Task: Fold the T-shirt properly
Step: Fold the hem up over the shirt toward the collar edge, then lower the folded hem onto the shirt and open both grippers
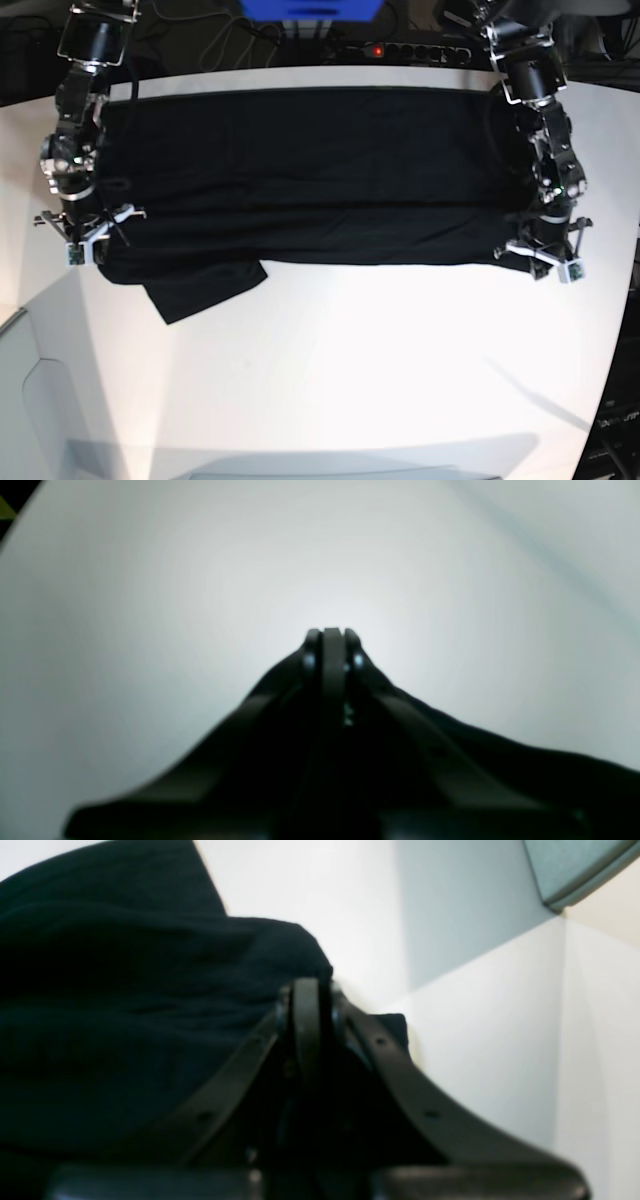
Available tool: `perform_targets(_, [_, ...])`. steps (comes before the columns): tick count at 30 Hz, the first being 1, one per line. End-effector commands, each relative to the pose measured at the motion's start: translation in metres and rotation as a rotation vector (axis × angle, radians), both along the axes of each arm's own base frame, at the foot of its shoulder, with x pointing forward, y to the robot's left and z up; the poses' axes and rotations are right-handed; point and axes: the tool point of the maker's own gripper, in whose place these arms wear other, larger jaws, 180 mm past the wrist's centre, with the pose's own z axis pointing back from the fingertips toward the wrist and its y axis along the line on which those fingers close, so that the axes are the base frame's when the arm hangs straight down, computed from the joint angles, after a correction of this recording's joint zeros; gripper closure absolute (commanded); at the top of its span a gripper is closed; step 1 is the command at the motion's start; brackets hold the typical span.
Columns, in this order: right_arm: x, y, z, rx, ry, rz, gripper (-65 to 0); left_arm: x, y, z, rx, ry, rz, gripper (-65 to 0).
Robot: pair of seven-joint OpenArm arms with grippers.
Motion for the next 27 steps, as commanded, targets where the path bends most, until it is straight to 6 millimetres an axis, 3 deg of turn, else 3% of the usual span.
perform_targets(1, [0.011, -0.007, 0.022, -0.022, -0.071, -0.002, 0.0, 0.010, 0.004, 0.029, 0.037, -0.082, -0.007, 0.0])
perform_targets(5, [0.013, -0.006, 0.028, -0.026, -0.087, 0.001, 0.0, 0.006, -0.002, 0.049, 0.073, -0.127, -0.031, 0.0])
perform_targets(9, [0.014, -0.002, 0.043, -0.039, -0.124, 0.011, 0.0, 0.002, -0.002, 0.050, 0.074, -0.110, -0.032, 0.0])
perform_targets(16, [0.011, 0.006, 0.069, -0.069, -0.182, 0.038, 0.0, -0.017, 0.029, 0.070, 0.048, -0.138, 0.092, 0.0])
perform_targets(22, [0.003, 0.008, 0.092, -0.055, -0.242, 0.039, 0.0, -0.022, 0.022, 0.095, 0.085, -0.157, 0.069, 0.0])
perform_targets(27, [-0.012, -0.001, 0.092, -0.039, -0.239, 0.018, 0.0, -0.034, 0.016, 0.104, 0.124, -0.164, 0.047, 0.0])
